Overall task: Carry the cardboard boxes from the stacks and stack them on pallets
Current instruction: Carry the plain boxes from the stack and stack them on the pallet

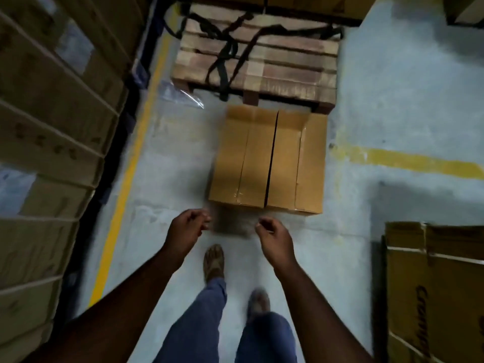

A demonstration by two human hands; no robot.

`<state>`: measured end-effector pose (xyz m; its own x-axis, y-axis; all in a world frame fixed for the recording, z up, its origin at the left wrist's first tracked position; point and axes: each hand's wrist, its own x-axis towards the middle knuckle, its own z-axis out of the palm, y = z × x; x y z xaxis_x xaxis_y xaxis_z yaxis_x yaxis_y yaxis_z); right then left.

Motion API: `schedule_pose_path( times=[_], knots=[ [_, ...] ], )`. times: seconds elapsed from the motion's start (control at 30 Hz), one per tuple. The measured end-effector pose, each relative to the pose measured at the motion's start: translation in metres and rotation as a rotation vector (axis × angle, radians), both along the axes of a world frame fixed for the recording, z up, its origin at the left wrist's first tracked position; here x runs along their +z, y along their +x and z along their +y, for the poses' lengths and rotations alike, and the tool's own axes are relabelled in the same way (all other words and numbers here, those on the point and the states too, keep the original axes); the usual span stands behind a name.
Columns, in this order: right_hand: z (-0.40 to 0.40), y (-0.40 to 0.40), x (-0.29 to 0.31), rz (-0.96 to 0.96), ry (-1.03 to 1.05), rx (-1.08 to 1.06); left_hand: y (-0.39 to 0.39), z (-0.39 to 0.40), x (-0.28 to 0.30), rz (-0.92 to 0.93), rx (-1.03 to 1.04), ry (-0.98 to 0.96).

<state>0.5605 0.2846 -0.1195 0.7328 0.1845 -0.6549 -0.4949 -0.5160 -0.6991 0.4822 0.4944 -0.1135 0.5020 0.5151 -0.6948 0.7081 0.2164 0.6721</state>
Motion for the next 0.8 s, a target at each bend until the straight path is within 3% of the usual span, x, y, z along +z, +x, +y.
schedule_pose_path(
  times=[0.13,0.27,0.37,0.47,0.57,0.8],
  knots=[
    [0.024,0.059,-0.116,0.115,-0.065,0.025,0.057,0.04,-0.122,0.114,-0.08,0.004],
    [0.046,0.09,-0.232,0.306,-0.072,0.223,0.103,0.07,-0.24,0.152,-0.172,0.131],
    [0.056,0.109,-0.3,0.226,-0.14,0.136,0.138,0.078,-0.309,0.21,-0.22,0.197],
    [0.066,0.125,-0.353,0.113,-0.251,0.159,0.155,0.078,-0.367,0.301,-0.224,0.082],
    [0.074,0.132,-0.373,-0.004,-0.476,0.336,0.152,0.079,-0.404,0.29,-0.285,0.096],
    [0.091,0.118,-0.38,-0.061,-0.513,0.092,0.136,0.092,-0.416,0.283,-0.209,0.171]
  ],
)
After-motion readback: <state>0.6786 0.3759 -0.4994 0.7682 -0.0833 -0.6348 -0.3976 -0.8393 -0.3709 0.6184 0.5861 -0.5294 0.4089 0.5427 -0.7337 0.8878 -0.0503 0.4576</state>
